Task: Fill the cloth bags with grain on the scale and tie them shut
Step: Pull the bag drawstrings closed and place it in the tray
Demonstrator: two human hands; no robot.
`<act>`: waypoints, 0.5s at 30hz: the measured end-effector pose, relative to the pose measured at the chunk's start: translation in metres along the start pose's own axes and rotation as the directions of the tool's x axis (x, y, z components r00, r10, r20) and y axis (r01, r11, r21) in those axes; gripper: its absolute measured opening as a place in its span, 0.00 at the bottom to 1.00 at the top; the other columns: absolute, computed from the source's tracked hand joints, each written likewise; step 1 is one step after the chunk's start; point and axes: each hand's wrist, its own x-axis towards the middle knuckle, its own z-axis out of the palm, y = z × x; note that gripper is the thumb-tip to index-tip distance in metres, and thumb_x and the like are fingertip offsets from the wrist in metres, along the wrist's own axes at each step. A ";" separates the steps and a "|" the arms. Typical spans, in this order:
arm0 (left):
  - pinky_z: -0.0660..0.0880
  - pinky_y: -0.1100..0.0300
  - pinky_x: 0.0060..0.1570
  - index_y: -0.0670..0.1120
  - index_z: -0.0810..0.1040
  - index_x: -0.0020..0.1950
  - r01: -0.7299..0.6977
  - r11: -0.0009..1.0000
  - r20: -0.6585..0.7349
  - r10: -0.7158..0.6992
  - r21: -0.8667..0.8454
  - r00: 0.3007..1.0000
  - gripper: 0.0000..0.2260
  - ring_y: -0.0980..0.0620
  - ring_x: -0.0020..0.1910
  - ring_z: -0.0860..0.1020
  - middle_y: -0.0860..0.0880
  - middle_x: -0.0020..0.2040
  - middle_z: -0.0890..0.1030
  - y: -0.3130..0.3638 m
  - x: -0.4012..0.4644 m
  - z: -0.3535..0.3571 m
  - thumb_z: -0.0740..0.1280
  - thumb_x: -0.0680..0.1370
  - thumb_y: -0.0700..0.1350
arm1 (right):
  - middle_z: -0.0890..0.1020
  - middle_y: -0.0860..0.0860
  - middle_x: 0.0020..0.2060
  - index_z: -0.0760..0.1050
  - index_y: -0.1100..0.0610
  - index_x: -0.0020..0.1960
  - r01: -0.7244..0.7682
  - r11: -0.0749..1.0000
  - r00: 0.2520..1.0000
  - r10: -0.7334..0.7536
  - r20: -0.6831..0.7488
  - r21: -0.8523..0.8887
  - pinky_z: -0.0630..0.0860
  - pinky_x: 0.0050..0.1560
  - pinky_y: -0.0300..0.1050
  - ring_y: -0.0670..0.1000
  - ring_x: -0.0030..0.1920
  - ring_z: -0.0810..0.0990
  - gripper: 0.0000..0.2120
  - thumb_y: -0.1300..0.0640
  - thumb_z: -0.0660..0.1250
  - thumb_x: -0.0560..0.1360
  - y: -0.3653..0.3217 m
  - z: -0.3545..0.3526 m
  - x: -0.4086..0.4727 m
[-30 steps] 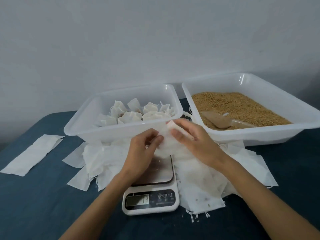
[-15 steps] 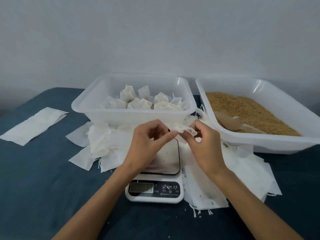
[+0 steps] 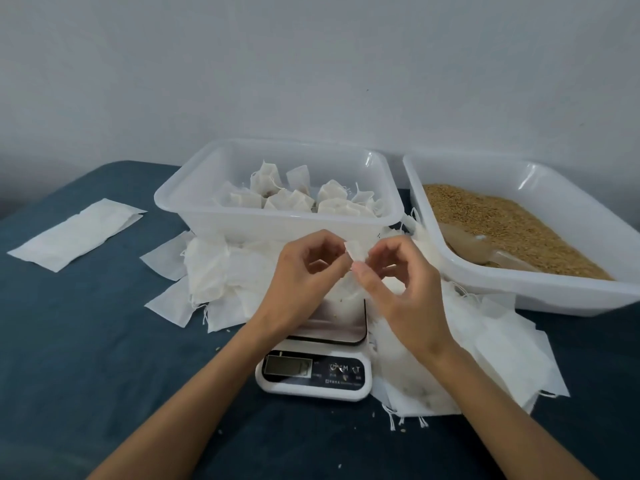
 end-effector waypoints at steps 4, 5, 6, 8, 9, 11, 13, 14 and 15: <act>0.78 0.47 0.46 0.45 0.80 0.44 0.004 1.000 -0.012 -0.004 -0.006 1.000 0.05 0.51 0.39 0.79 0.50 0.38 0.81 0.000 0.000 0.001 0.70 0.78 0.37 | 0.81 0.46 0.41 0.73 0.54 0.49 0.027 0.996 0.998 -0.032 -0.045 -0.089 0.80 0.47 0.46 0.51 0.44 0.82 0.07 0.59 0.72 0.77 0.001 -0.005 0.002; 0.78 0.48 0.46 0.44 0.80 0.45 0.001 1.000 -0.023 -0.001 -0.003 1.000 0.05 0.51 0.39 0.78 0.50 0.38 0.81 -0.001 0.000 0.000 0.70 0.79 0.36 | 0.81 0.46 0.41 0.73 0.53 0.49 0.042 0.995 0.998 -0.045 -0.032 -0.090 0.80 0.48 0.44 0.51 0.44 0.82 0.07 0.57 0.72 0.77 0.000 -0.006 0.002; 0.78 0.49 0.46 0.44 0.79 0.45 -0.006 1.000 -0.031 0.006 0.003 0.999 0.05 0.51 0.39 0.79 0.49 0.39 0.81 -0.001 0.000 0.000 0.70 0.79 0.36 | 0.81 0.46 0.42 0.73 0.52 0.50 0.048 0.996 0.999 -0.049 -0.010 -0.073 0.80 0.48 0.42 0.51 0.45 0.83 0.08 0.53 0.72 0.77 -0.001 -0.006 0.002; 0.80 0.52 0.46 0.46 0.80 0.45 -0.022 1.000 -0.027 0.023 0.017 0.999 0.04 0.51 0.40 0.80 0.51 0.40 0.82 -0.001 -0.001 -0.001 0.72 0.78 0.39 | 0.82 0.46 0.43 0.73 0.50 0.51 0.025 1.000 0.998 -0.024 0.056 -0.019 0.80 0.49 0.40 0.51 0.46 0.84 0.12 0.46 0.73 0.76 -0.005 -0.004 0.000; 0.81 0.53 0.46 0.47 0.80 0.45 -0.025 1.000 -0.014 0.025 0.017 1.000 0.04 0.51 0.41 0.81 0.51 0.40 0.83 -0.001 -0.002 0.000 0.72 0.78 0.39 | 0.83 0.47 0.44 0.73 0.50 0.51 0.011 1.000 0.996 -0.010 0.088 -0.005 0.80 0.50 0.40 0.52 0.47 0.84 0.14 0.45 0.75 0.74 -0.006 -0.002 -0.001; 0.81 0.53 0.47 0.49 0.82 0.46 -0.019 1.000 0.020 0.019 0.007 1.000 0.05 0.50 0.42 0.83 0.50 0.41 0.84 -0.001 -0.003 0.001 0.74 0.78 0.39 | 0.83 0.47 0.45 0.73 0.50 0.52 0.003 1.000 0.992 -0.003 0.125 0.006 0.81 0.50 0.41 0.51 0.48 0.85 0.16 0.47 0.77 0.73 -0.006 0.001 -0.004; 0.81 0.54 0.48 0.49 0.83 0.48 -0.013 1.000 0.040 0.013 -0.006 0.999 0.04 0.50 0.43 0.84 0.50 0.42 0.85 -0.001 -0.003 0.001 0.75 0.78 0.40 | 0.84 0.47 0.45 0.73 0.51 0.52 -0.005 0.999 0.994 0.001 0.113 0.034 0.81 0.50 0.39 0.51 0.48 0.85 0.16 0.51 0.78 0.73 -0.006 0.002 -0.004; 0.81 0.55 0.49 0.48 0.84 0.48 -0.008 1.000 0.042 0.009 -0.022 0.999 0.03 0.50 0.44 0.84 0.49 0.43 0.85 -0.001 -0.003 0.001 0.75 0.78 0.41 | 0.84 0.47 0.45 0.73 0.52 0.52 -0.005 0.999 0.996 0.001 0.093 0.043 0.80 0.49 0.38 0.50 0.48 0.86 0.14 0.53 0.77 0.74 -0.005 0.002 -0.003; 0.81 0.56 0.49 0.47 0.85 0.49 0.000 0.999 0.041 0.001 -0.042 0.999 0.03 0.51 0.44 0.84 0.48 0.44 0.86 -0.001 -0.002 0.001 0.76 0.78 0.41 | 0.84 0.46 0.44 0.72 0.52 0.51 0.002 0.999 0.998 -0.004 0.067 0.037 0.80 0.49 0.36 0.49 0.47 0.86 0.12 0.55 0.76 0.75 -0.004 0.001 -0.003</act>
